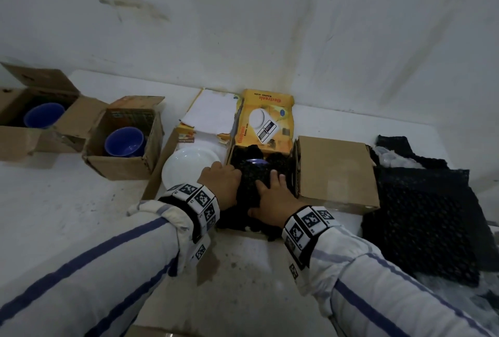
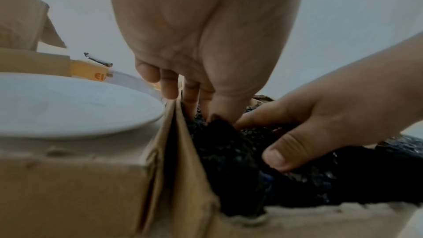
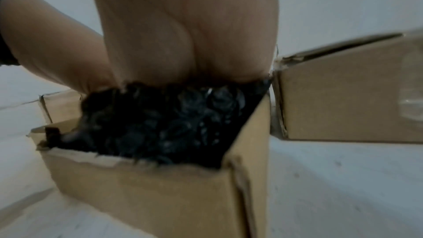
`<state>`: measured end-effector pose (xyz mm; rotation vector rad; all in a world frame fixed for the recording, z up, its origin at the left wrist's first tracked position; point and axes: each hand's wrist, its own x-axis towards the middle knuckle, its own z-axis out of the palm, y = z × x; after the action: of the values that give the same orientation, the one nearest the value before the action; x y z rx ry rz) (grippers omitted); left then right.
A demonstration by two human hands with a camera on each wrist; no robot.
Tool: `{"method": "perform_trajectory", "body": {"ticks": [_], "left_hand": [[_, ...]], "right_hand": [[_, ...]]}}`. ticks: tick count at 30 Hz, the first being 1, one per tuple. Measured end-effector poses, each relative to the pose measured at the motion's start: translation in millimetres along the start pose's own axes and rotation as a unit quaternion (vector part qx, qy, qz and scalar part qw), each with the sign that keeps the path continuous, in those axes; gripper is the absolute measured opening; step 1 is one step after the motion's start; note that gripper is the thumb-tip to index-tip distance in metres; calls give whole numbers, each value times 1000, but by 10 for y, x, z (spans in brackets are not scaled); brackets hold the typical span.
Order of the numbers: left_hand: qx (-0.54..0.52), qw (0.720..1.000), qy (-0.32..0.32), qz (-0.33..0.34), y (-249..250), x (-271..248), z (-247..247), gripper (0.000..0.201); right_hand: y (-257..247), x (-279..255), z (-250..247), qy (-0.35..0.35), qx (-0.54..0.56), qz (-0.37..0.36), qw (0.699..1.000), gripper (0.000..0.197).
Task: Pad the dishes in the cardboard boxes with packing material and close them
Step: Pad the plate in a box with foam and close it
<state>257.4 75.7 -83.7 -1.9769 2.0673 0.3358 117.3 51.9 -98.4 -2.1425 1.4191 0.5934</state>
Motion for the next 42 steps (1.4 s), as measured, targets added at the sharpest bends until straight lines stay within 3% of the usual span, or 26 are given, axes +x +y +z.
{"method": "perform_trajectory", "body": {"ticks": [5,10,14,21,28,32,36,39,42], "left_hand": [[53,998,23,14,-53,-17,42,38],[104,994,10,21,16,-42,33,32],[99,995,27,17,31,-32,33,32],[98,995,26,22,-2,-27,51,34],[14,999,37,7,11,-32,8,39],[-5,1000,18,10,75,-34,-37,38],[-59,996,60,18,243,-18,-149,31],[-139,986,76,44,486,16,-286,25],[-228,969,43,81,817,103,-400,15]], "right_hand": [[-66,0,33,51,96,62,992,86],[-92,-5,-24,41,109,59,991,79],[-122,-59,-124,91,110,74,987,65],[-100,2,-133,75,113,115,984,64],[-97,-15,-203,98,133,85,983,43],[-52,-108,-183,88,124,75,986,43],[94,-217,-322,190,133,16,973,33],[295,-286,-464,241,183,28,953,30],[616,-419,-563,262,203,60,941,25]]}}
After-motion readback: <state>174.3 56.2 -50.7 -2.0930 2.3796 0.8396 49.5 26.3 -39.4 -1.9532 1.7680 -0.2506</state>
